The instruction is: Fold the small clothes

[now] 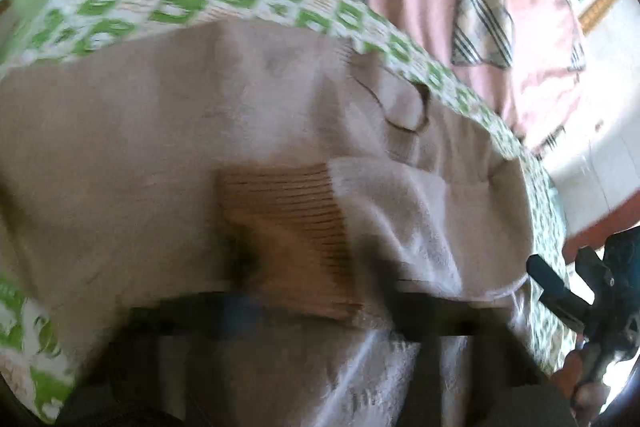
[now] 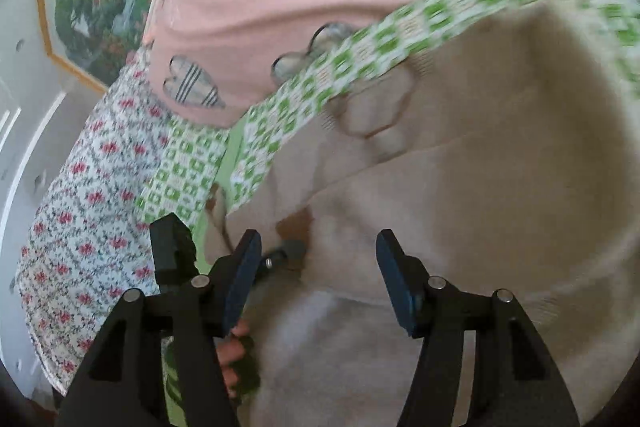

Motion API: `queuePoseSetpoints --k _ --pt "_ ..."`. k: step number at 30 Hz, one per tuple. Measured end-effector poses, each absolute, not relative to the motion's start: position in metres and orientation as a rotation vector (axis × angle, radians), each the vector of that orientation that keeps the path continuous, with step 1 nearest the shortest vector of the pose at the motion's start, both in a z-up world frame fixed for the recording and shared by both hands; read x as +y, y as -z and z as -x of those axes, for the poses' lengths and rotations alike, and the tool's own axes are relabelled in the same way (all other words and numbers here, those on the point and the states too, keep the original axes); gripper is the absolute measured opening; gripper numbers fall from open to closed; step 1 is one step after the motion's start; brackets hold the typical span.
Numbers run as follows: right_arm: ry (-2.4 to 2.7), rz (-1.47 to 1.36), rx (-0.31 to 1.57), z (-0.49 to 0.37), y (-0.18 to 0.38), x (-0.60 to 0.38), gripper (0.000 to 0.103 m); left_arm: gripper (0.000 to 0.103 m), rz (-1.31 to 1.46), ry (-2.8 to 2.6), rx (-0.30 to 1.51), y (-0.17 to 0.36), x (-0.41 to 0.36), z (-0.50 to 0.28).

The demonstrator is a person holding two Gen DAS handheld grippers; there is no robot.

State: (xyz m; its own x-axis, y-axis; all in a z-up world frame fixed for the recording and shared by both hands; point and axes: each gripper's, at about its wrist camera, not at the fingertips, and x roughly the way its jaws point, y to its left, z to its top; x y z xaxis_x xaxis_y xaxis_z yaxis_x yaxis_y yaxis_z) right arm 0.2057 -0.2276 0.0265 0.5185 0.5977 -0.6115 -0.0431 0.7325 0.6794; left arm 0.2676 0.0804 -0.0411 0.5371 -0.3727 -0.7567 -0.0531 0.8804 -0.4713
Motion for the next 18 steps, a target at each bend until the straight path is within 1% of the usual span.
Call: queuePoseSetpoints --k 1,5,8,12,18 --pt "-0.381 -0.657 0.946 -0.200 -0.028 -0.242 0.061 0.006 0.487 0.201 0.986 0.040 0.080 -0.267" --pt "-0.217 -0.629 0.922 -0.192 -0.029 -0.296 0.061 0.006 0.418 0.135 0.852 0.013 0.091 -0.246" --pt "-0.098 -0.607 0.920 -0.198 -0.029 -0.333 0.061 0.006 0.407 0.083 0.861 0.018 0.108 -0.245" --pt "-0.034 -0.562 0.959 -0.229 -0.020 -0.357 0.061 0.007 0.430 0.083 0.873 0.024 0.113 -0.244" --pt "-0.087 -0.475 1.070 -0.281 0.013 -0.340 0.062 0.007 0.412 0.070 0.897 0.033 0.110 -0.237"
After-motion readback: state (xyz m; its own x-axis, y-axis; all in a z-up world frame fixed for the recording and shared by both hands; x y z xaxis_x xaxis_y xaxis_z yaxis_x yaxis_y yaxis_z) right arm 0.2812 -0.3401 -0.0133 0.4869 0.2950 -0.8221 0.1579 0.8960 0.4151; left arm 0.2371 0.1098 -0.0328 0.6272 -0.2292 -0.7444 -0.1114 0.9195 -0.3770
